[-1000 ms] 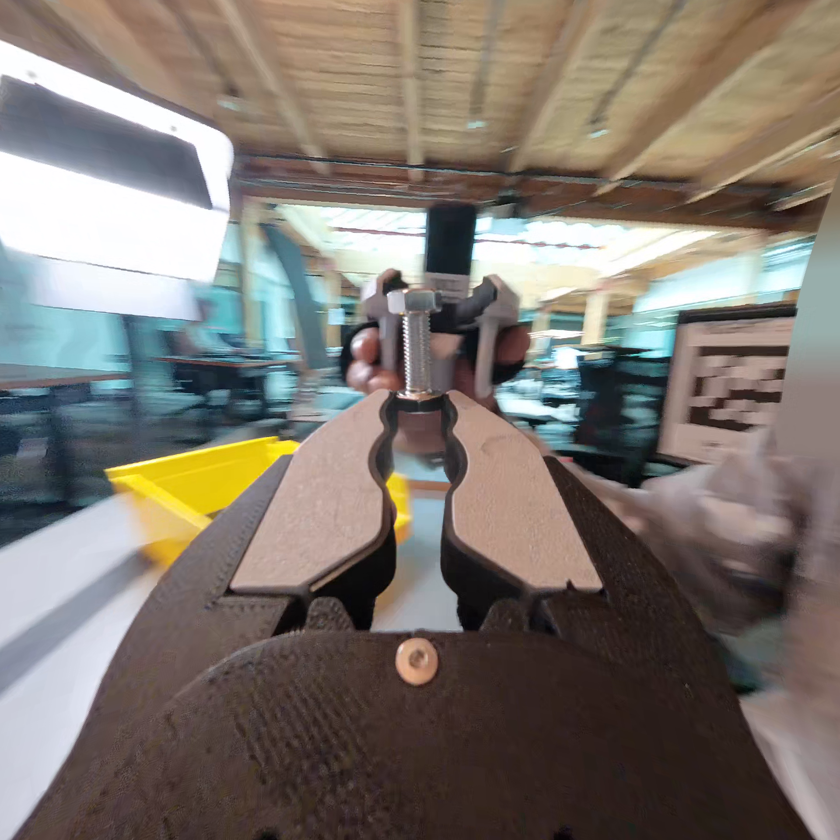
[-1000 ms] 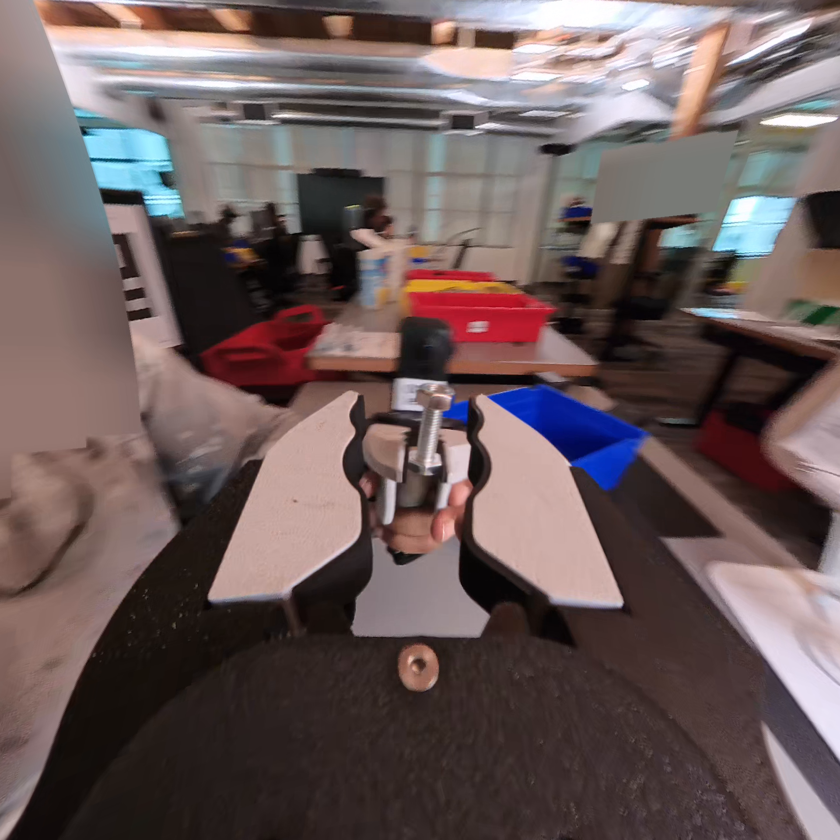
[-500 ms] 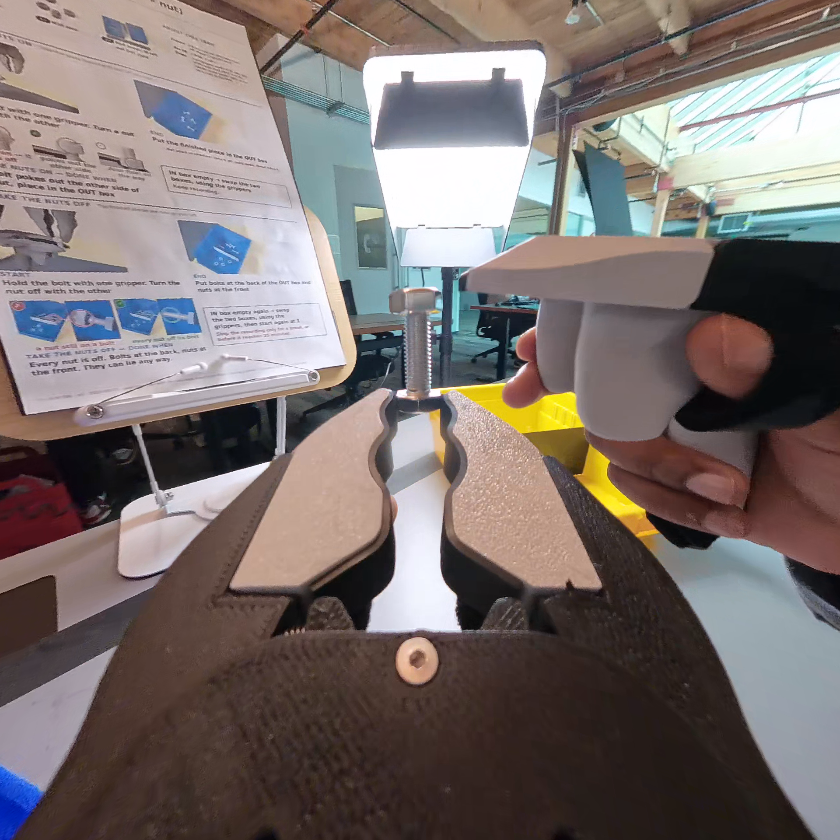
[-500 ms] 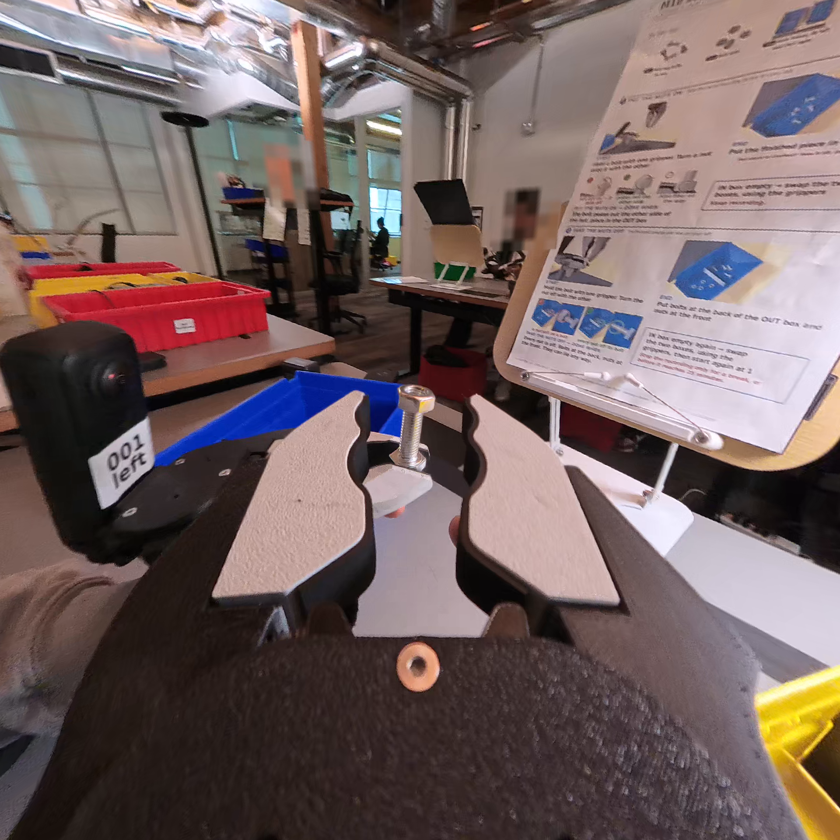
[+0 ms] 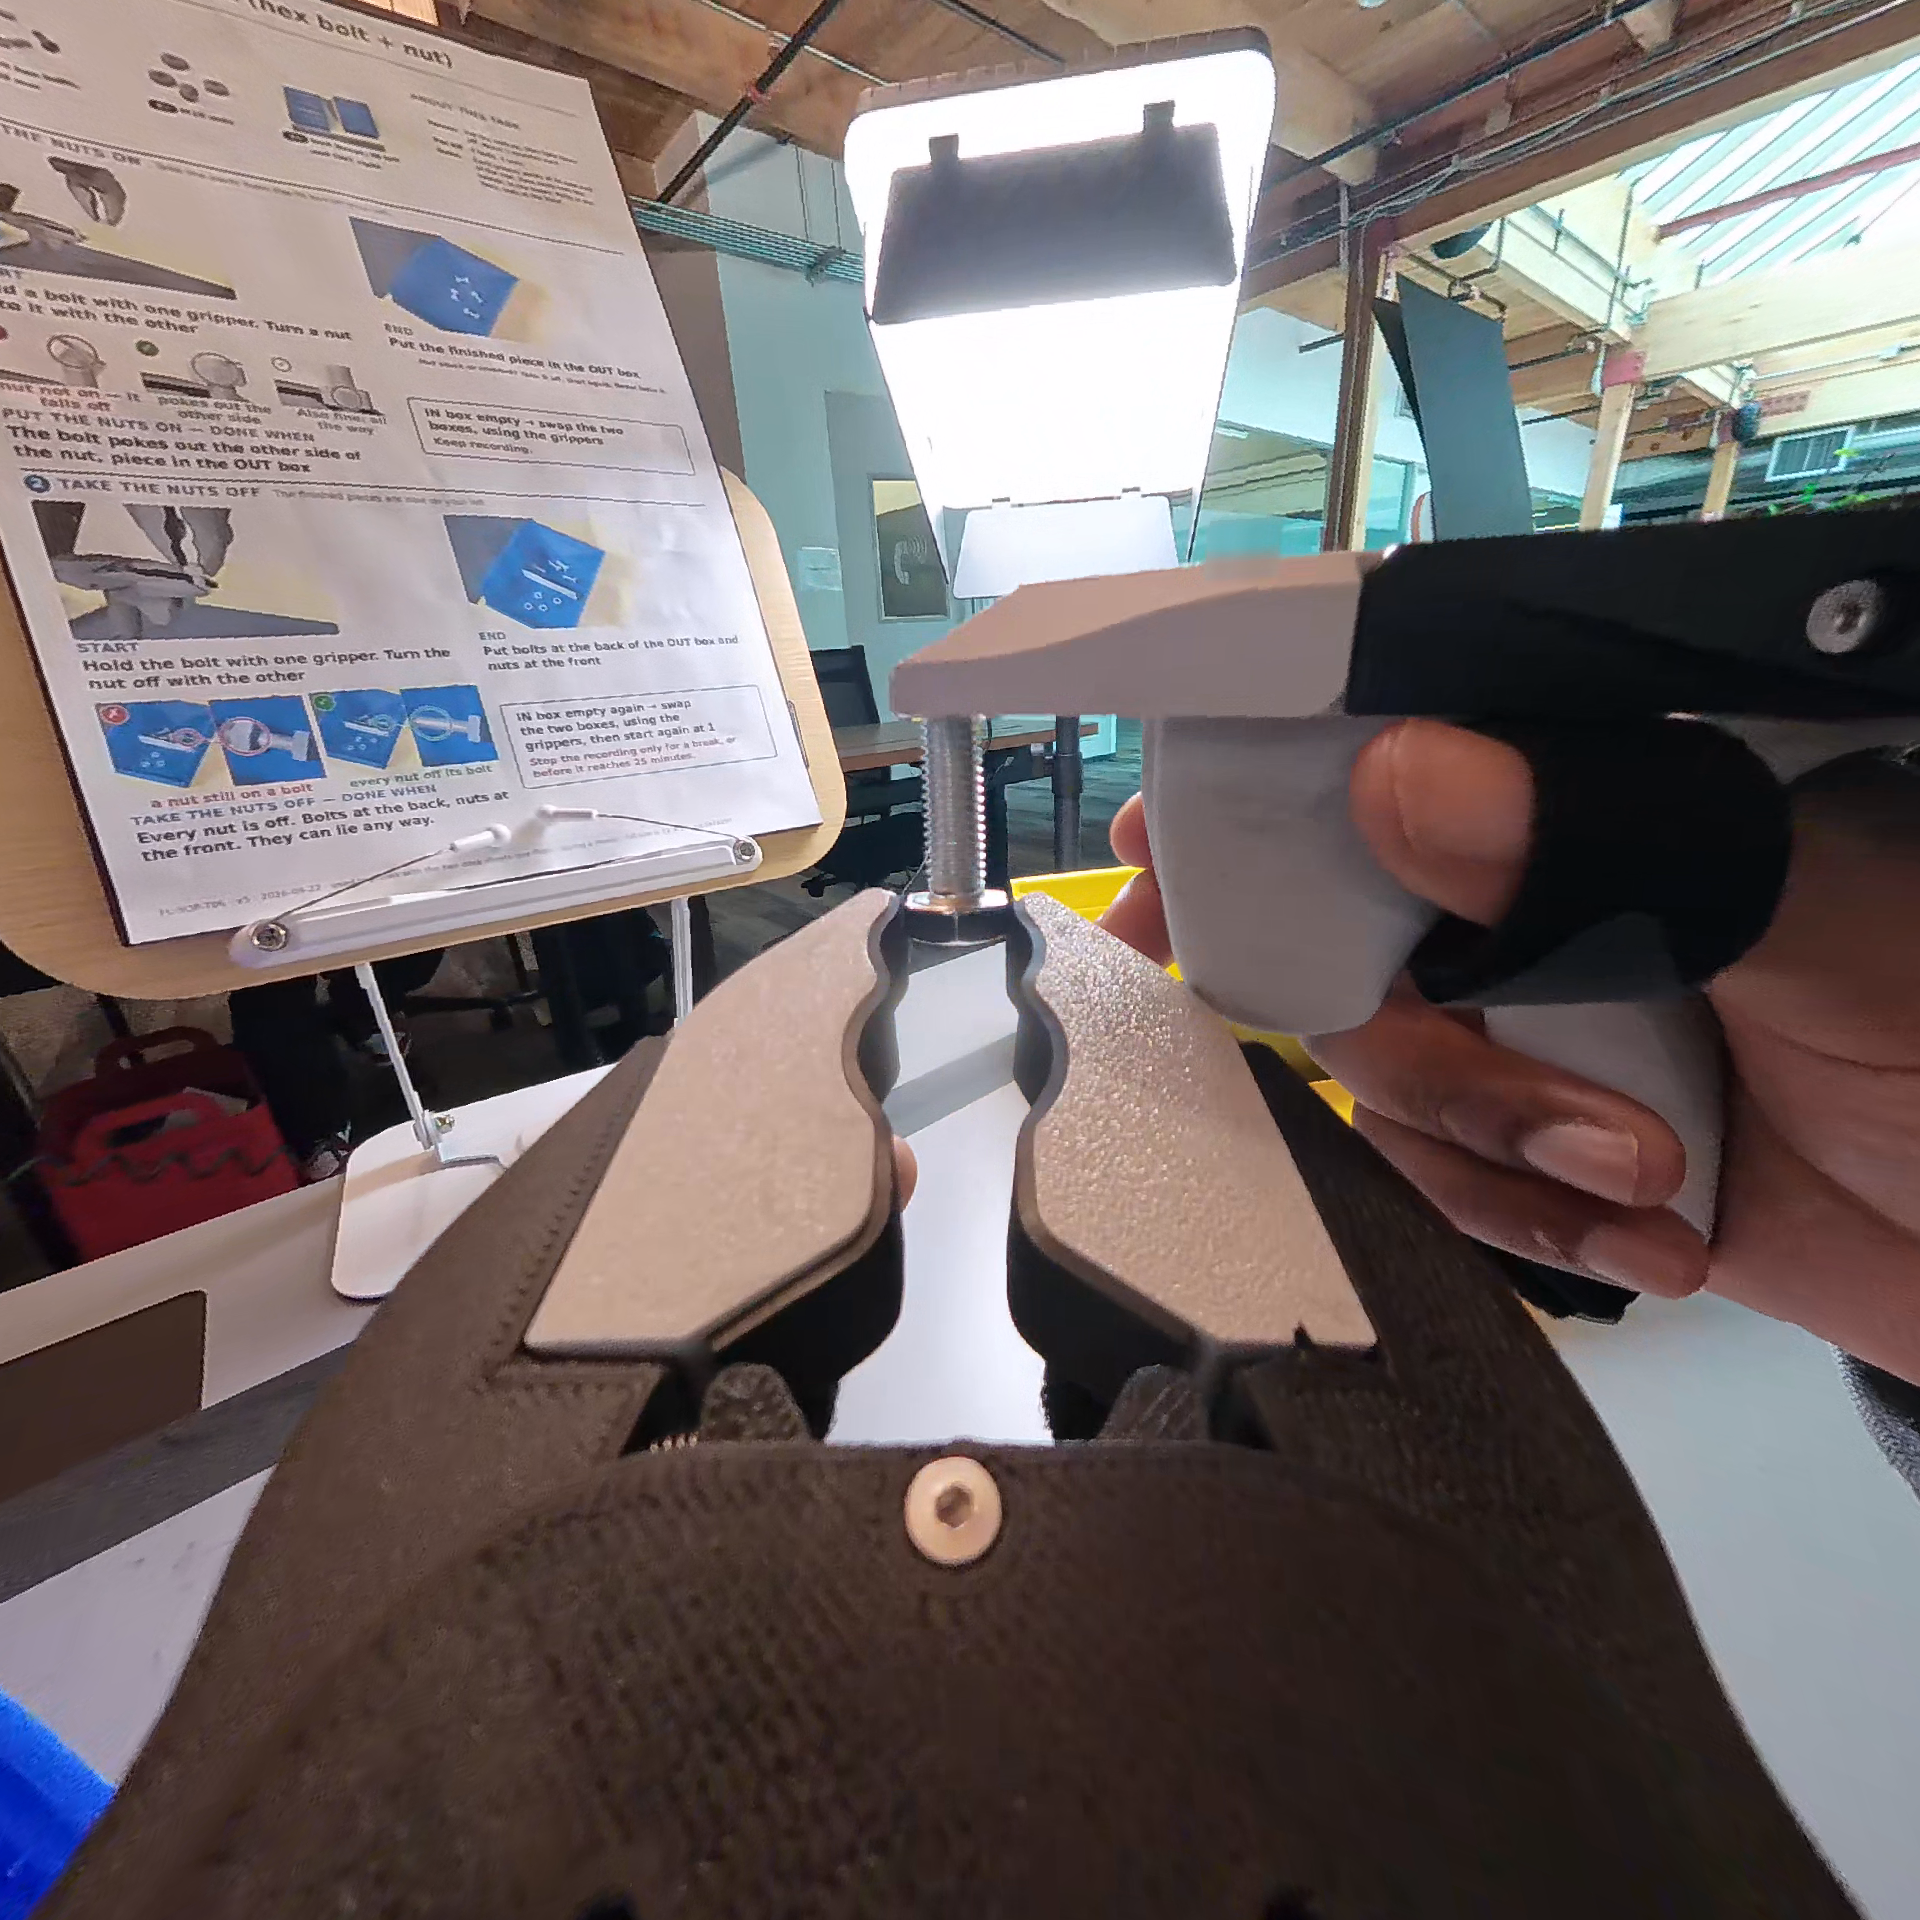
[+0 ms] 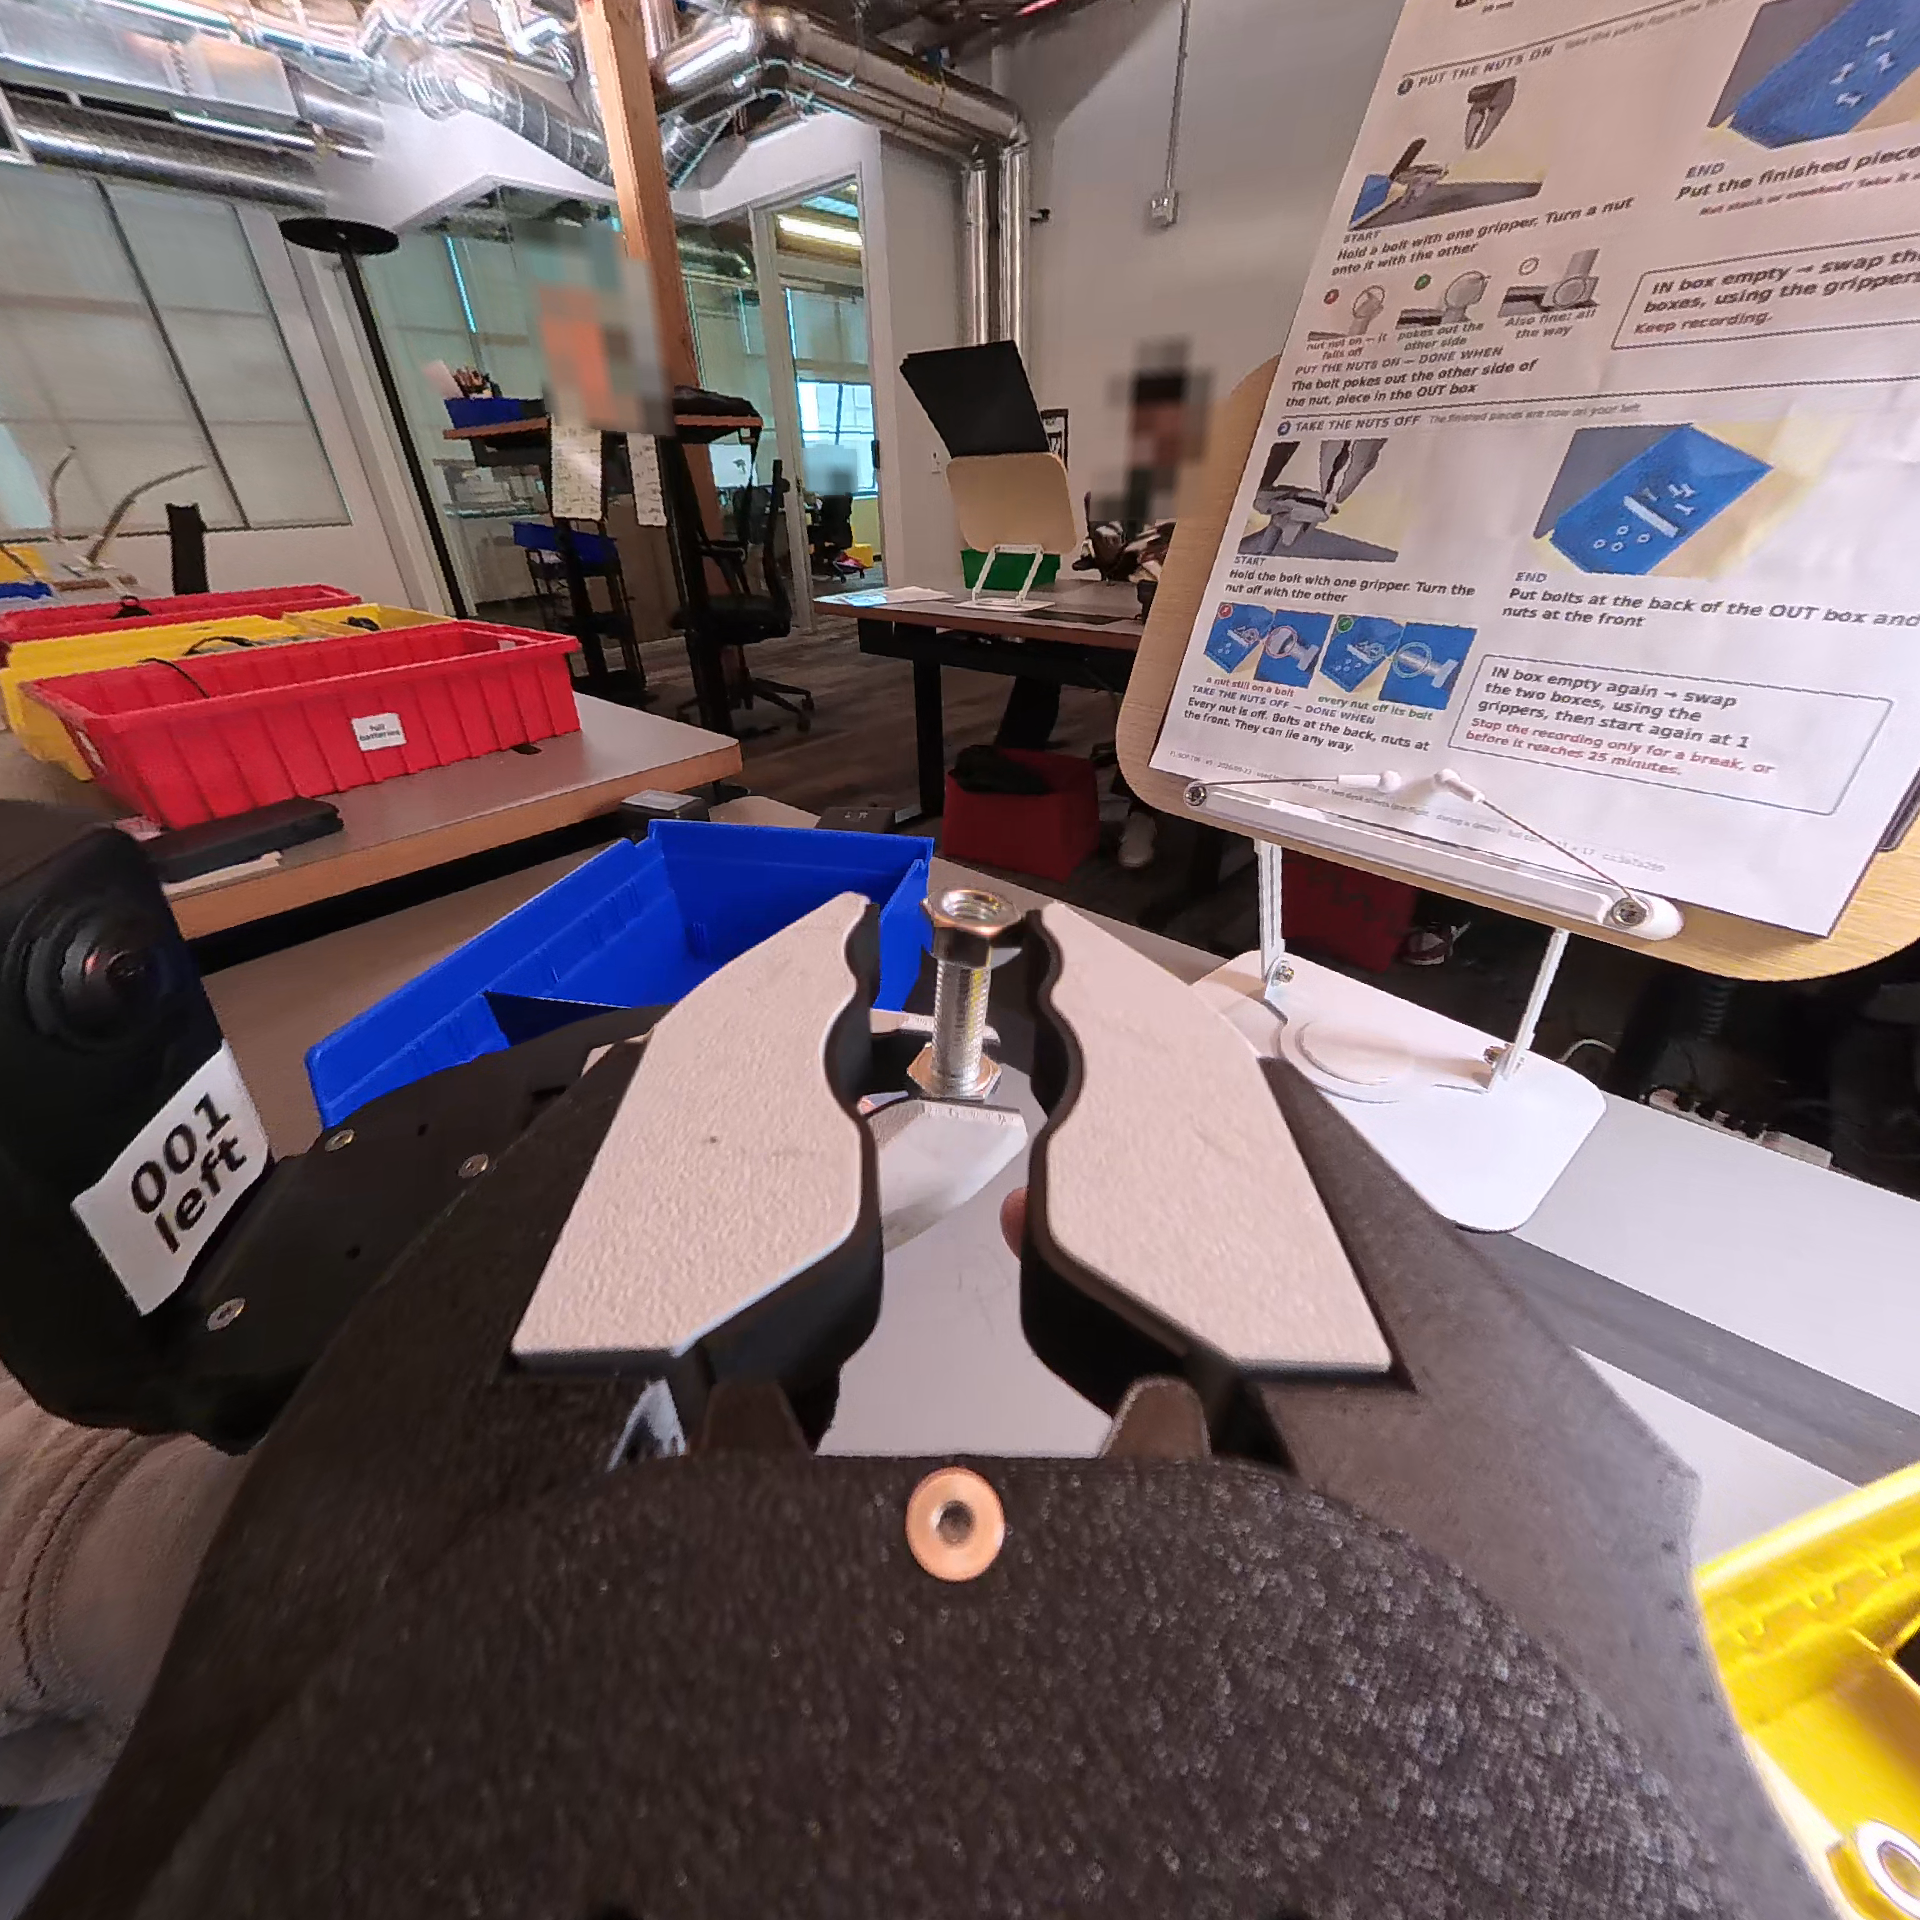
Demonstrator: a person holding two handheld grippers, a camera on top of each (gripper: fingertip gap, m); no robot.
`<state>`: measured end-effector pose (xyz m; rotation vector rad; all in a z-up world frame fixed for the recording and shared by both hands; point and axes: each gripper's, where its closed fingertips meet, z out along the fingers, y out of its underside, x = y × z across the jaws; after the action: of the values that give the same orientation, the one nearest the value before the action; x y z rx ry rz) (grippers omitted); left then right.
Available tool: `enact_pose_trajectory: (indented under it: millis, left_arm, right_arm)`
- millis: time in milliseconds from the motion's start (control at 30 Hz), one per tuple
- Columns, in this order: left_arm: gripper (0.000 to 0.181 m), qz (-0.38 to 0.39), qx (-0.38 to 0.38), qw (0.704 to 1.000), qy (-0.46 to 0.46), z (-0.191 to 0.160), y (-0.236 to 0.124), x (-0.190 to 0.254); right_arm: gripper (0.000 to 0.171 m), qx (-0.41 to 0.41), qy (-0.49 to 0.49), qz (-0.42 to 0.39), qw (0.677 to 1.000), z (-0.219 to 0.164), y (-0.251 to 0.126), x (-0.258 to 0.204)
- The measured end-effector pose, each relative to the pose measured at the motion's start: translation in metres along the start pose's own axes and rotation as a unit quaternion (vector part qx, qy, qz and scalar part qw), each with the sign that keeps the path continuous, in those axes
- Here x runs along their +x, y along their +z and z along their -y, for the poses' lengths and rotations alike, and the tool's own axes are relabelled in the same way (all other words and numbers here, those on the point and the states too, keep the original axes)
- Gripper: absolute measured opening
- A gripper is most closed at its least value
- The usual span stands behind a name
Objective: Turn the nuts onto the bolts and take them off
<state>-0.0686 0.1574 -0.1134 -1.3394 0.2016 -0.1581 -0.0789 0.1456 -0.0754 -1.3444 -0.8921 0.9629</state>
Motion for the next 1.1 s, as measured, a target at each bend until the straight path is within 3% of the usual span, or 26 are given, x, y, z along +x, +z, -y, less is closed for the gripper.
enact_pose_trajectory:
  millis: [267, 533, 767, 1100]
  left_arm:
    - [0.018, -0.009, 0.006, 1.0, -0.002, 0.004, -0.001, 0.002]
    - [0.018, -0.049, 0.013, 0.998, -0.033, 0.009, -0.002, 0.017]
    - [0.018, -0.112, 0.014, 0.992, -0.057, 0.015, -0.006, 0.044]
    - [0.018, -0.15, 0.008, 0.986, -0.065, 0.019, -0.011, 0.067]
  right_arm:
    - [0.018, -0.004, -0.005, 0.022, 1.0, 0.003, -0.002, 0.001]
    - [0.019, -0.007, -0.062, 0.228, 0.972, 0.009, -0.013, -0.005]
    - [0.018, 0.006, 0.008, 0.46, 0.888, 0.014, -0.031, -0.008]
    - [0.018, -0.003, 0.084, 0.708, 0.702, 0.016, -0.058, -0.017]
